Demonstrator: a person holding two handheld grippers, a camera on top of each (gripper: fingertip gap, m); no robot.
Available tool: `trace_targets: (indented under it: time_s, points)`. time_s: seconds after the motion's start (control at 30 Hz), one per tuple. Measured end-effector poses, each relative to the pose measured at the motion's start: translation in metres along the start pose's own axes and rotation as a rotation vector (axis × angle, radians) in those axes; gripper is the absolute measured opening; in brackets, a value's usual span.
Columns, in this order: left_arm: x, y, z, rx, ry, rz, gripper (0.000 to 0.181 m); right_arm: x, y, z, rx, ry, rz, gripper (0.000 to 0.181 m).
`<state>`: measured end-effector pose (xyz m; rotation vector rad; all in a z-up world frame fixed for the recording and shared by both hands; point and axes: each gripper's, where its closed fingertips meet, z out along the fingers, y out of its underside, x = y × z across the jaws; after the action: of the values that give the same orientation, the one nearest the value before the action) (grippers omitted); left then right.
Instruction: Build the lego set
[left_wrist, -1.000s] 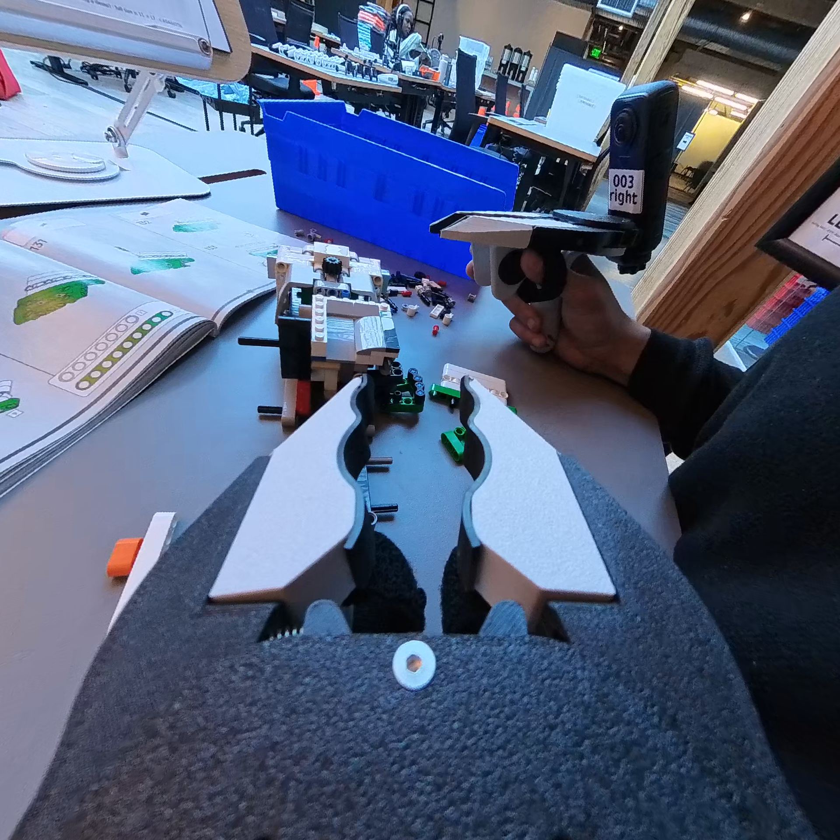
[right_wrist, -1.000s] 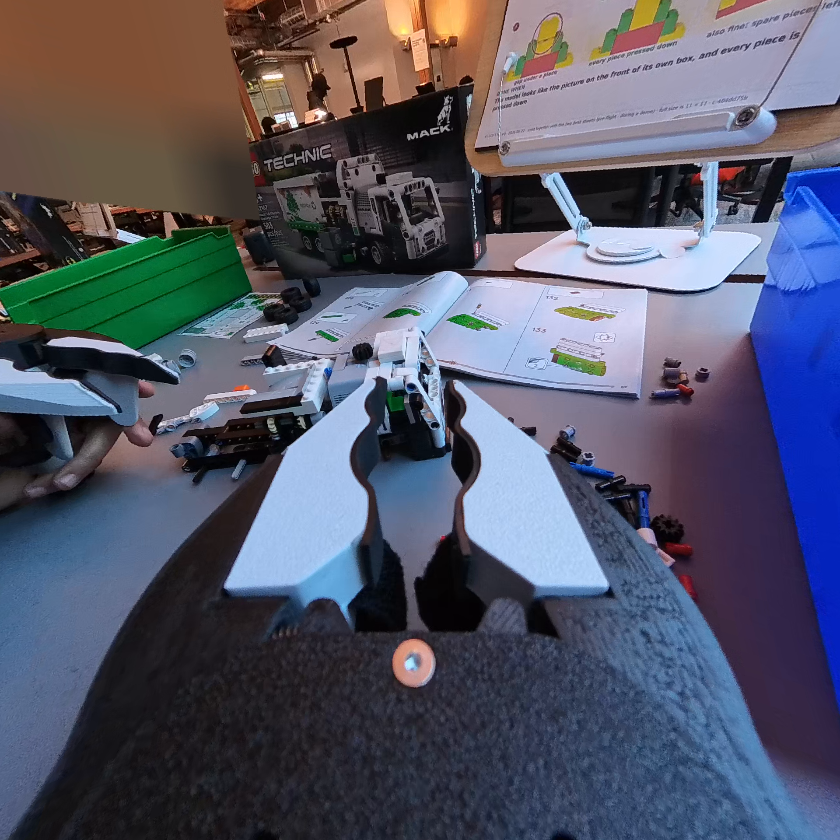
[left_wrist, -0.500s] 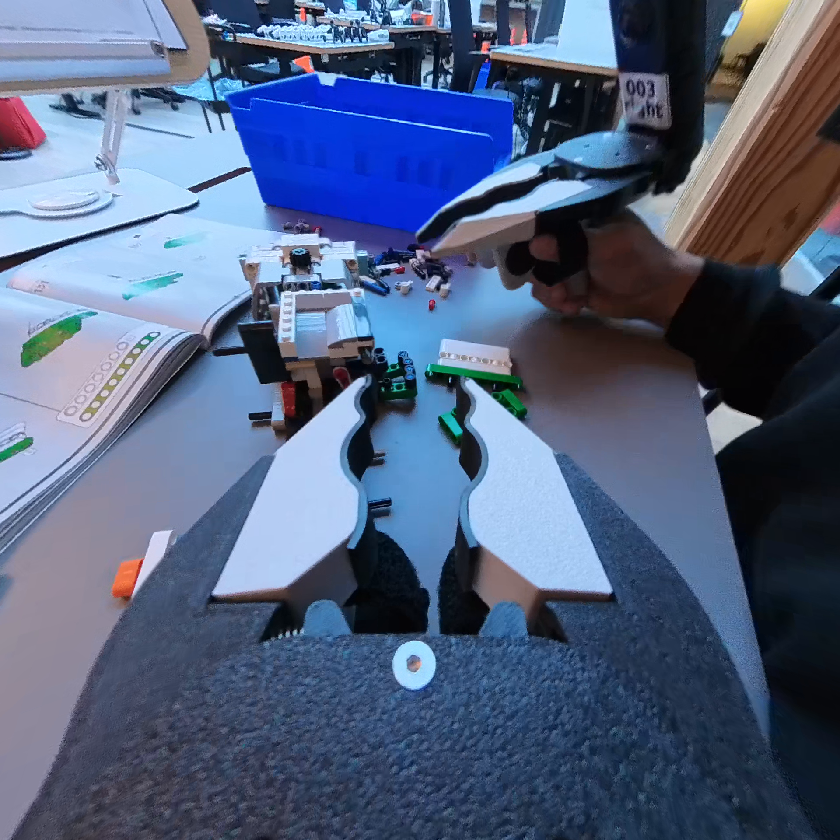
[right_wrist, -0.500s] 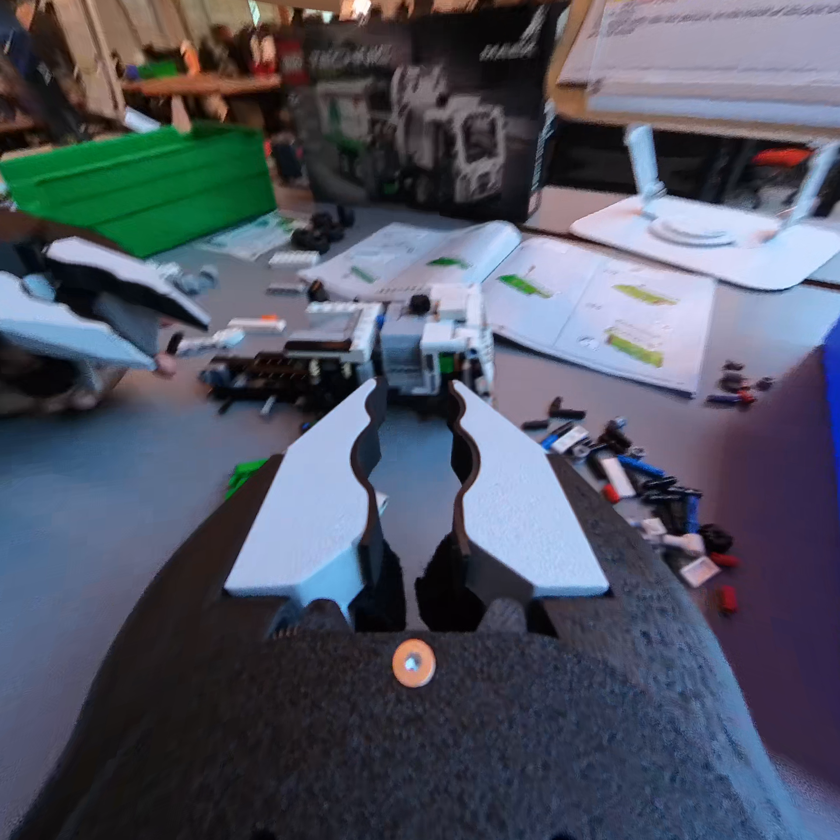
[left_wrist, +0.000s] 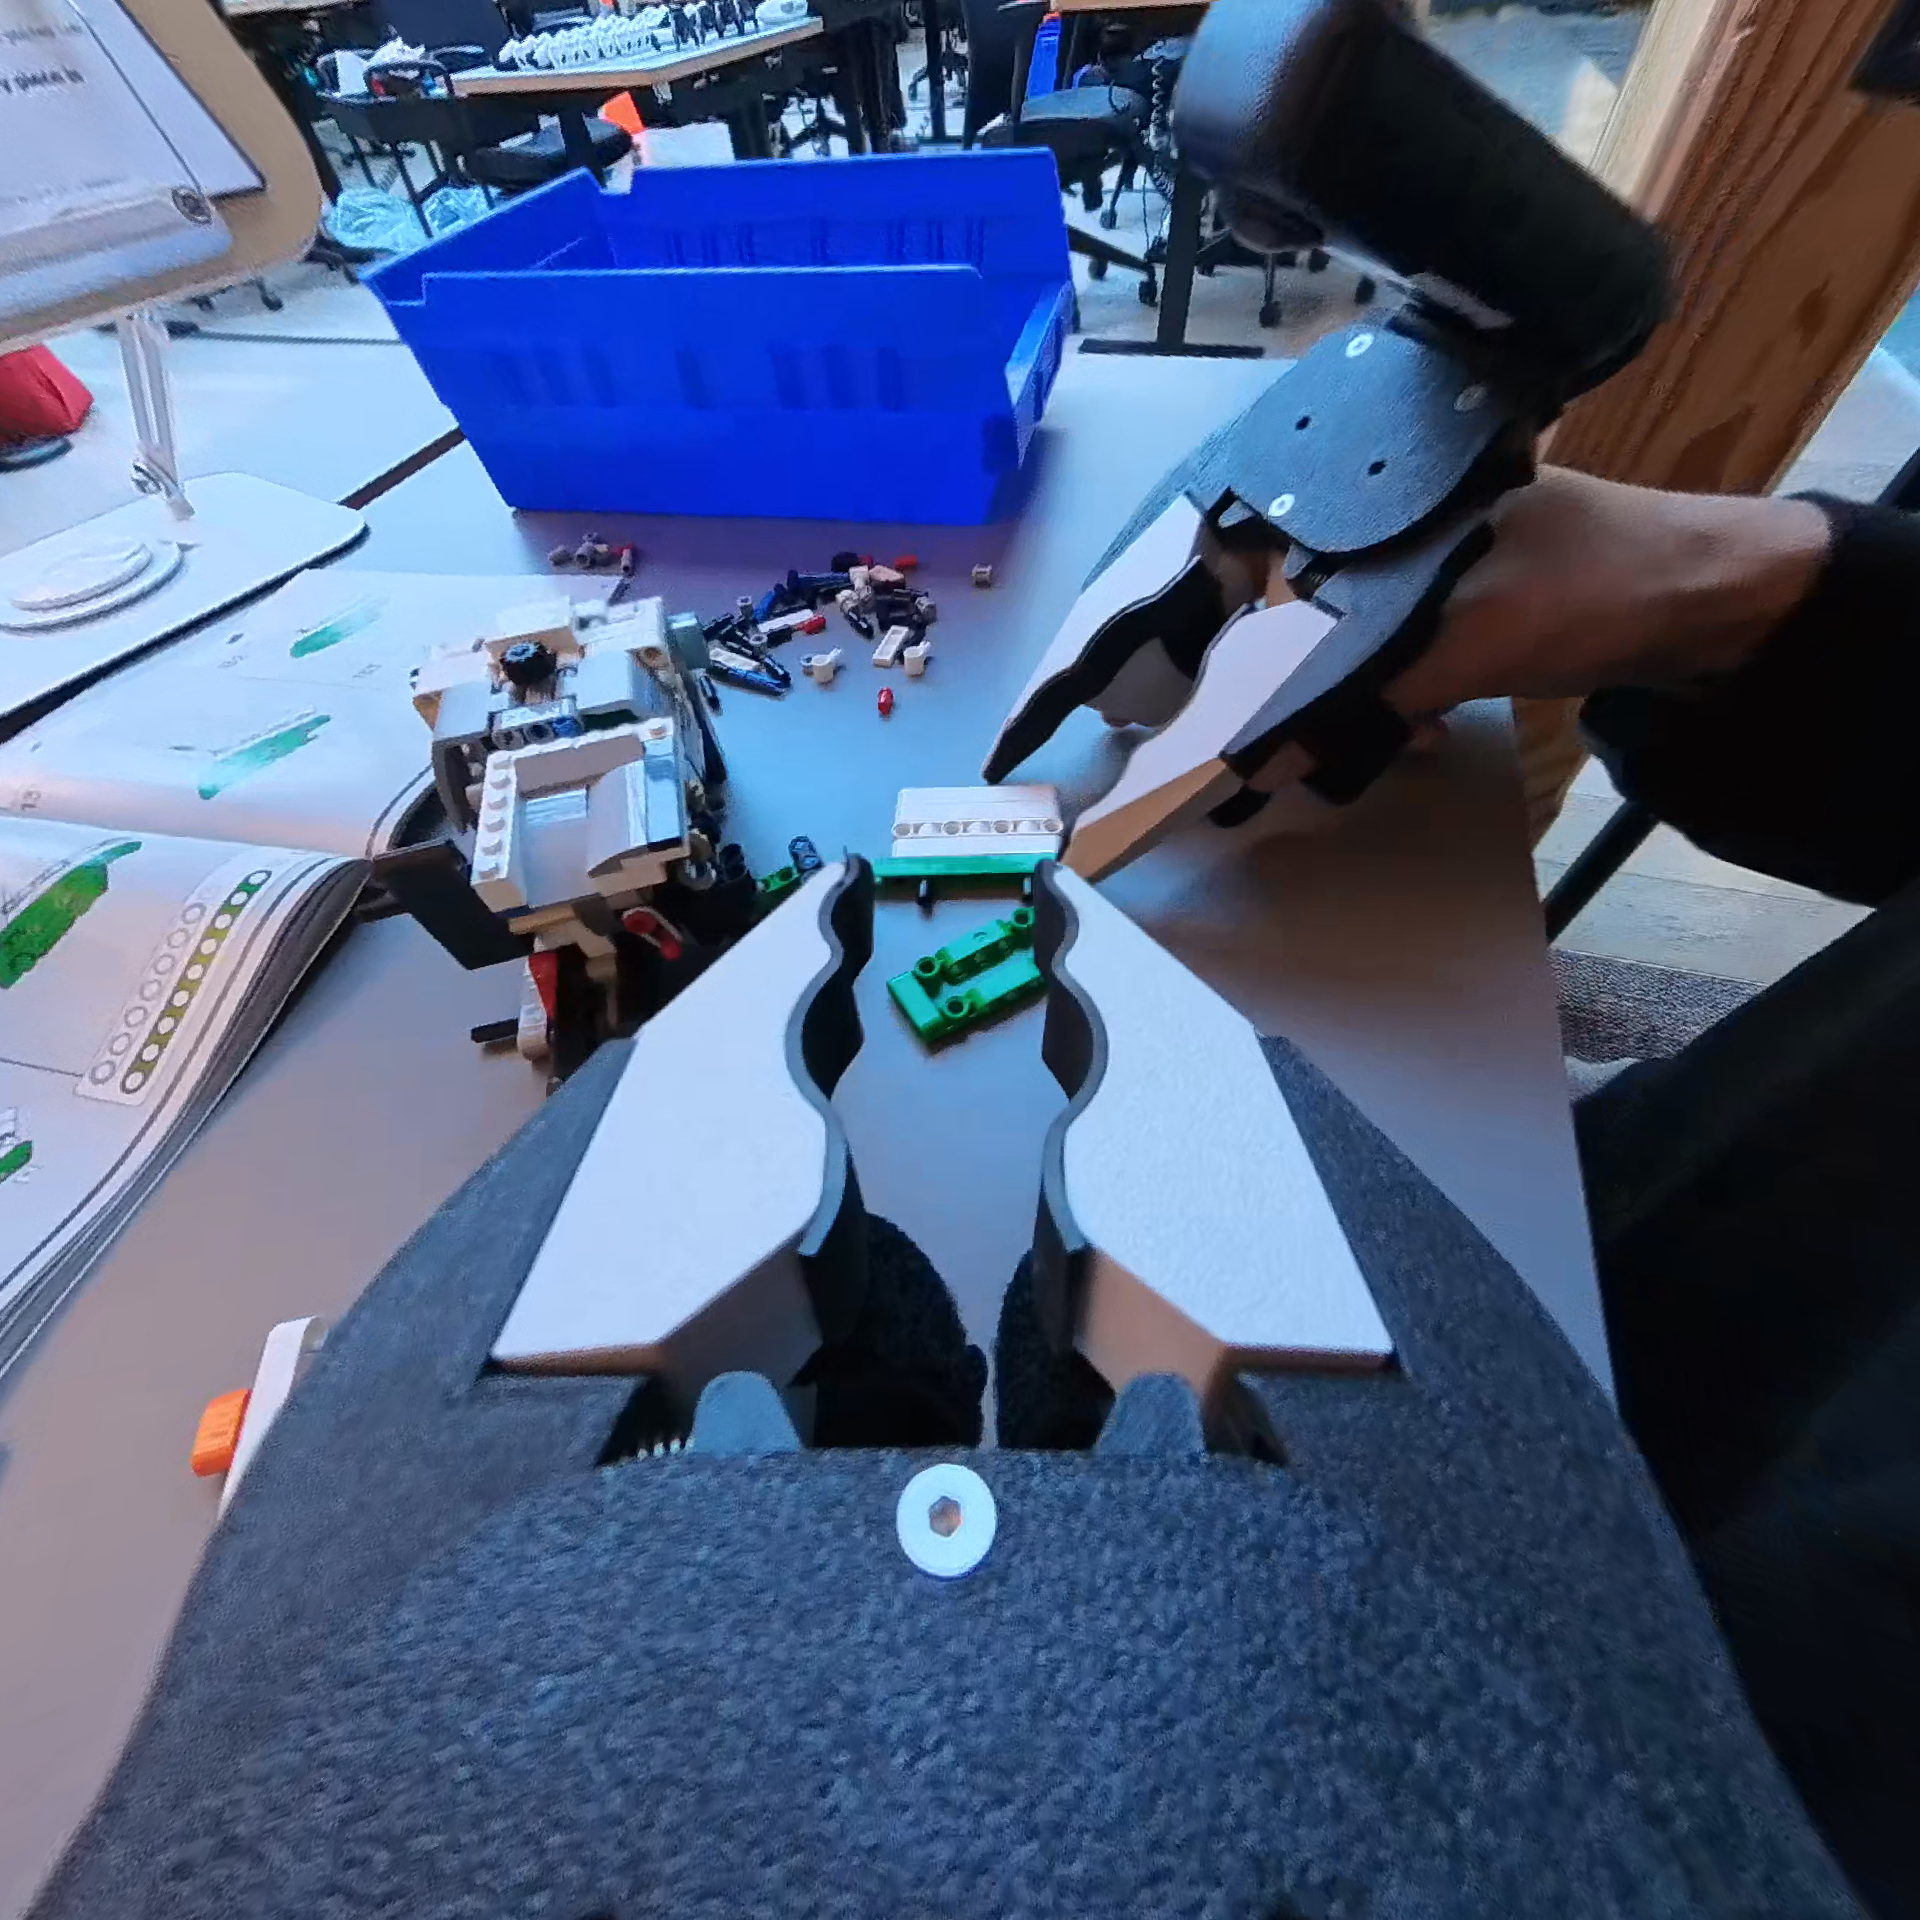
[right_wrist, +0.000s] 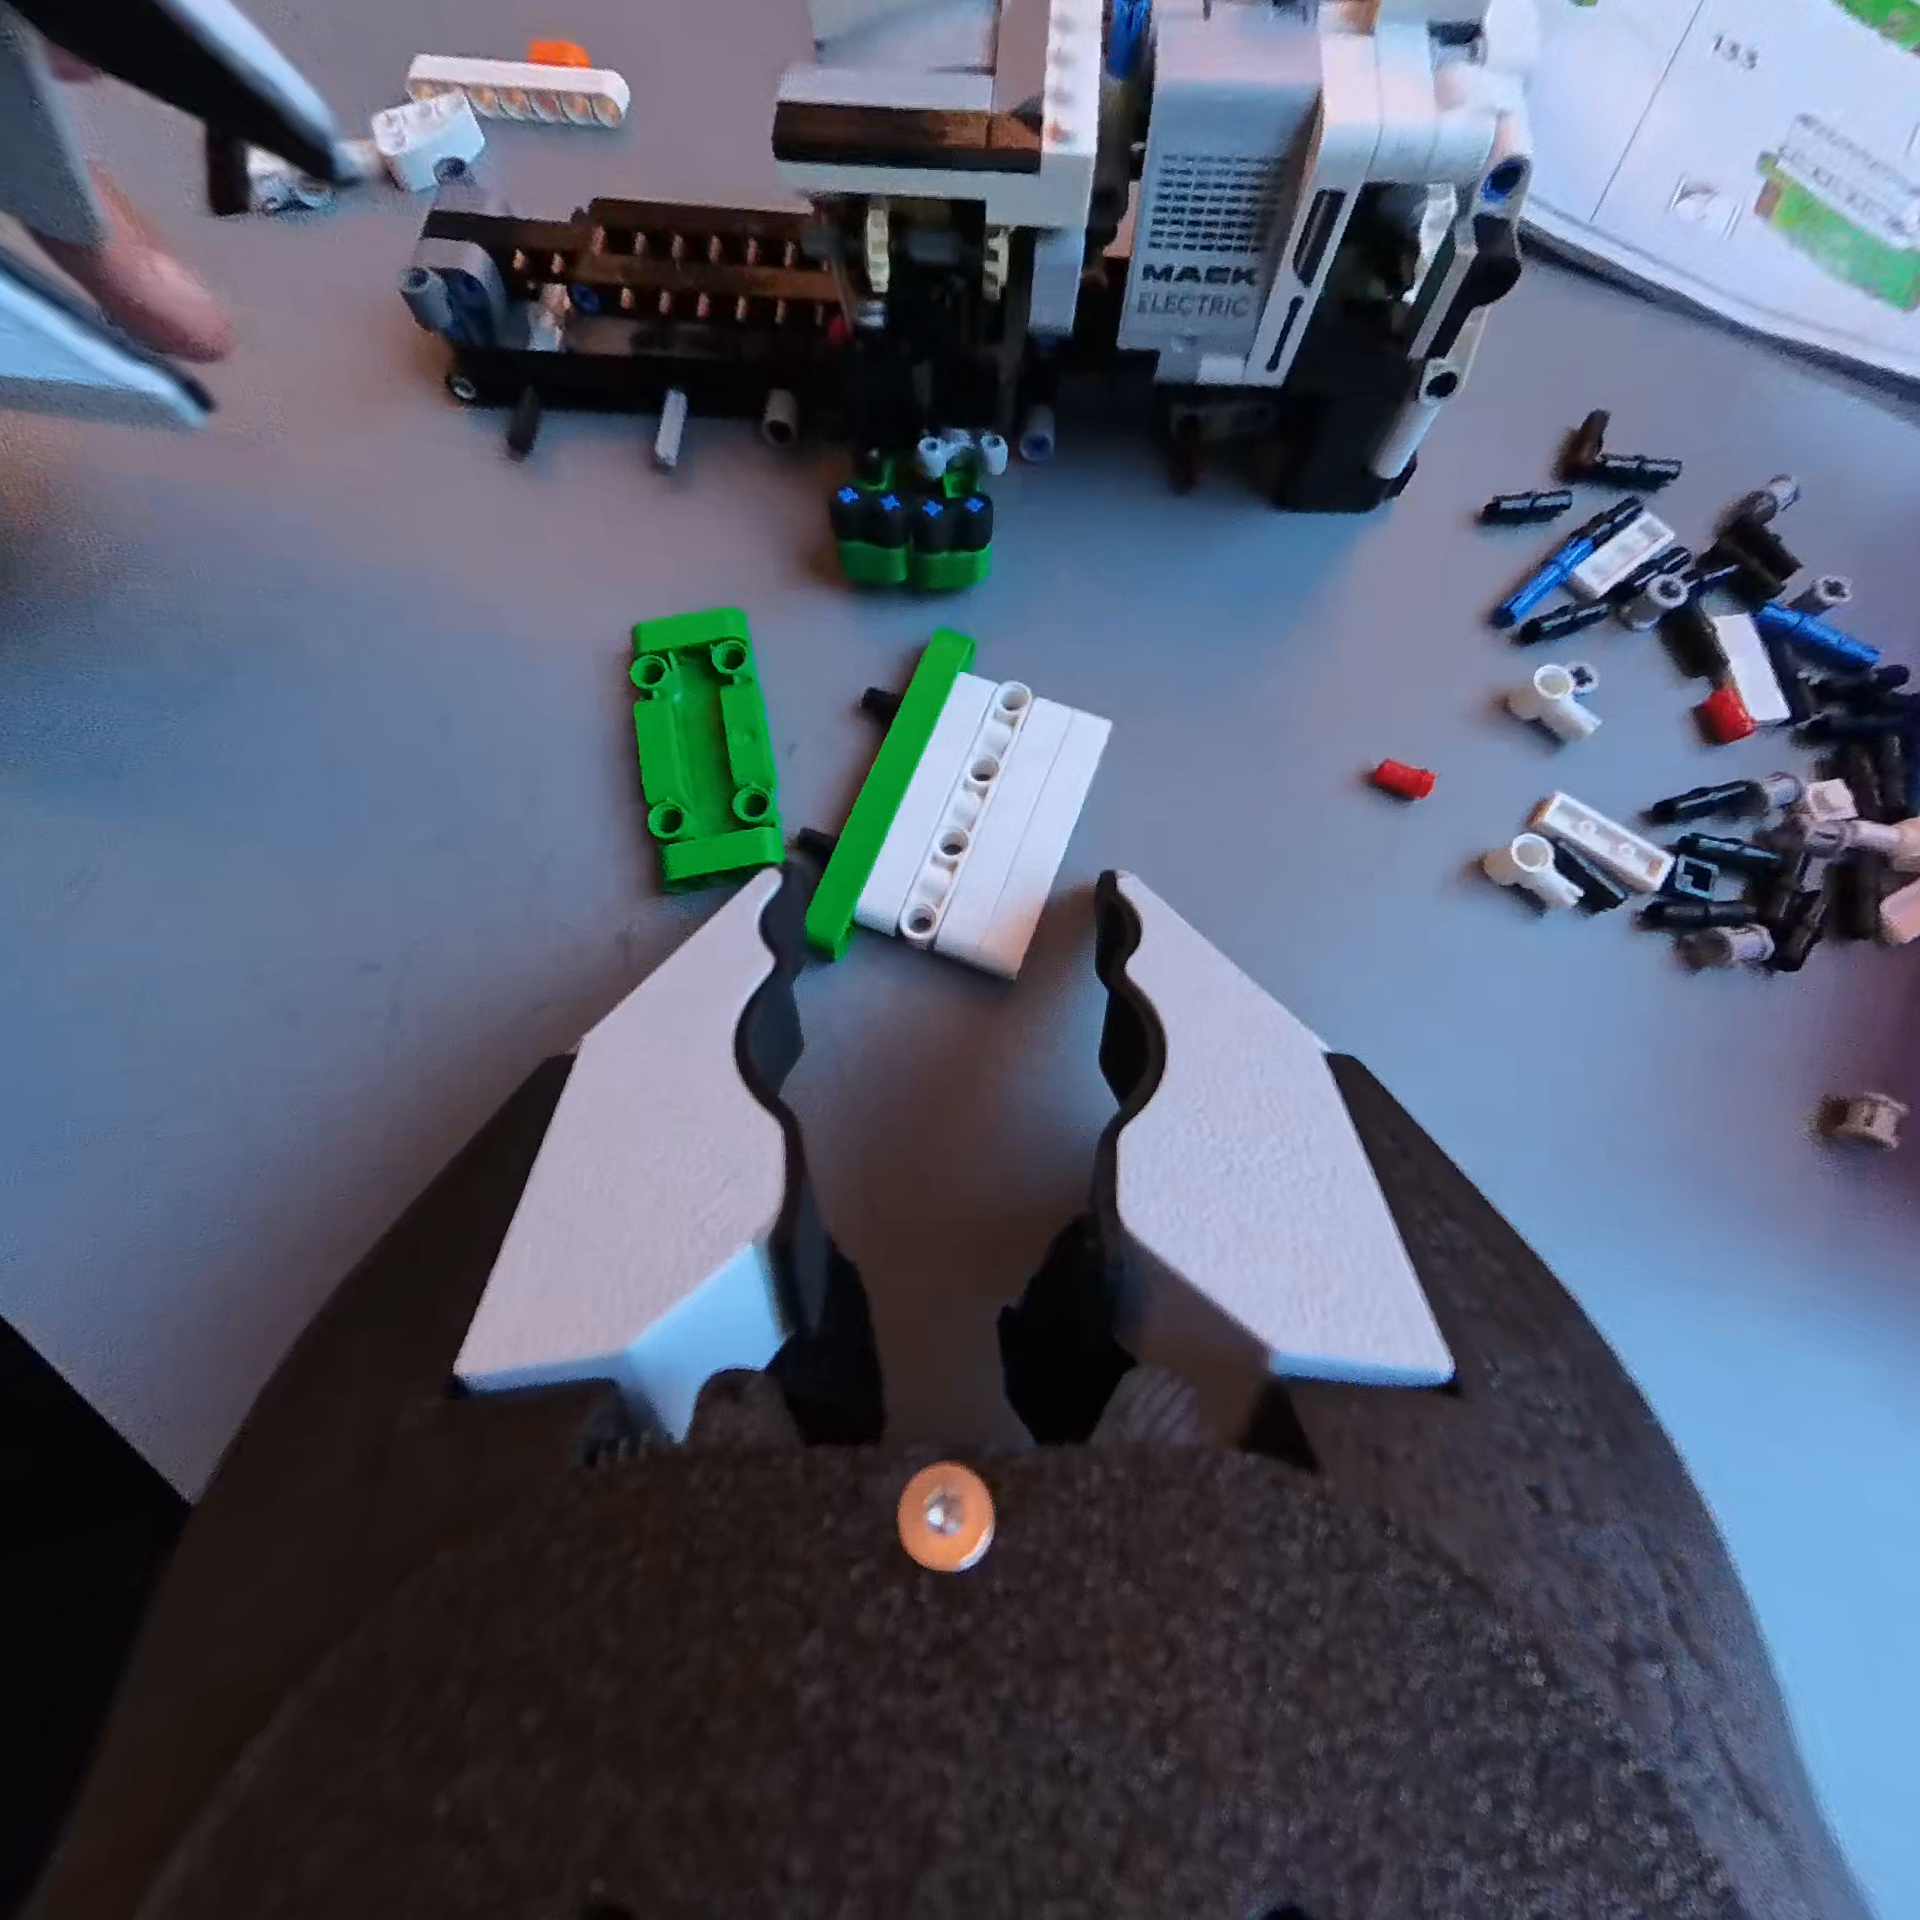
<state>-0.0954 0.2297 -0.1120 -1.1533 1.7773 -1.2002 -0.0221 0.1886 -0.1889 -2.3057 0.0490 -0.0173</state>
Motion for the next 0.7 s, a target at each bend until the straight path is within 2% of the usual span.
trace_targets:
  time_s: [0.1,0.23,0.33,0.4,0.53,0.63,0.7]
  points:
    - [0.005,0.001,-0.001,-0.022,-0.002,0.016,0.028,0.004,0.000,0.001,0.003,0.012,-0.015,0.043]
    - [-0.002,0.011,0.004,-0.111,-0.023,0.067,0.032,0.006,0.000,-0.005,0.016,-0.075,0.053,0.042]
    - [-0.005,0.012,0.010,-0.154,0.005,0.147,0.051,-0.011,-0.021,-0.027,0.149,-0.325,0.186,0.041]
    - [-0.001,0.011,0.014,-0.171,0.039,0.271,0.062,-0.033,-0.045,-0.053,0.254,-0.607,0.316,0.041]
    - [0.013,0.001,0.020,-0.115,0.085,0.534,0.069,-0.072,-0.063,-0.083,0.268,-1.028,0.363,0.041]
    - [0.037,-0.017,0.014,0.015,0.197,0.541,0.059,-0.092,-0.063,-0.088,0.205,-1.197,0.349,0.041]
    - [0.054,-0.029,0.005,0.112,0.282,0.500,0.032,-0.099,-0.063,-0.088,0.159,-1.280,0.364,0.041]
